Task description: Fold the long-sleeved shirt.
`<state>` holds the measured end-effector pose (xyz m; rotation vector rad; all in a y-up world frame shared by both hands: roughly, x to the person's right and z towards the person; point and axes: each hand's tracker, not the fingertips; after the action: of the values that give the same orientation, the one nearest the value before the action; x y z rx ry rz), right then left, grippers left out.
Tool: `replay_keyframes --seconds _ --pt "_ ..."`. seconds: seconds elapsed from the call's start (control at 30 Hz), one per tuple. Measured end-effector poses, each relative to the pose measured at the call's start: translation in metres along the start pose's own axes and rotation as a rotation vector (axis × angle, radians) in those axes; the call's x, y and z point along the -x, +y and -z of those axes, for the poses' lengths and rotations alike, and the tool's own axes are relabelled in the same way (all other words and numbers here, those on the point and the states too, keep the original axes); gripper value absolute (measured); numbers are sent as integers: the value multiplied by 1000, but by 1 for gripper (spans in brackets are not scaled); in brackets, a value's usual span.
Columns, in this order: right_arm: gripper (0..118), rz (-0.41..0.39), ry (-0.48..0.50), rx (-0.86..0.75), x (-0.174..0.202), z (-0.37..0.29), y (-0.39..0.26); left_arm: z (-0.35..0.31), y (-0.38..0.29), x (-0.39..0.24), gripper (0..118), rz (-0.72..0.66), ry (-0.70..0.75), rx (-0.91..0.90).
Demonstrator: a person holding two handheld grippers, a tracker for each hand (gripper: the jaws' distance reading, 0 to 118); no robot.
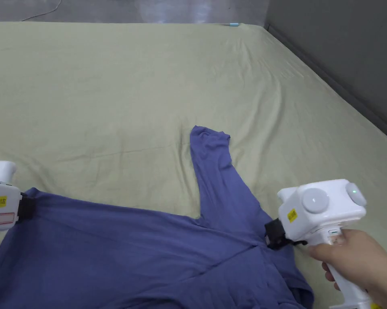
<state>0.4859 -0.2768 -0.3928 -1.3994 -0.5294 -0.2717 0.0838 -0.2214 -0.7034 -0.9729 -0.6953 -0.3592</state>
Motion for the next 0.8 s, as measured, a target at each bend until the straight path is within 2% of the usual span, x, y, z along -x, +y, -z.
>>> replay_keyframes --seconds 0.03,0.1,0.23,0.33,0.43,0.57,0.7,0.8 --pt "41 -28 23 -45 6 -6 -1 -5 -1 -2 1 15 3 -2" --pt "0 -34 17 -53 7 -17 -10 -8 0 -1 1 23 -2 -8" --pt "0 28 173 -104 0 -38 -21 -31 -2 -2 1 4 -30 -34" --pt "0 1 119 -224 -4 -82 -30 -61 -4 2 1 -29 -64 -65" --pt "0 -34 139 -344 -12 -143 -37 -101 1 9 1 -49 -81 -109" --pt "0 -123 97 -486 -19 -231 -38 -161 12 31 1 -146 -171 -186" --pt "0 -164 19 -623 -25 -308 -38 -220 27 52 1 -170 -139 -288" --pt "0 -176 6 -714 -30 -363 -29 -264 44 65 1 -186 -127 -362"
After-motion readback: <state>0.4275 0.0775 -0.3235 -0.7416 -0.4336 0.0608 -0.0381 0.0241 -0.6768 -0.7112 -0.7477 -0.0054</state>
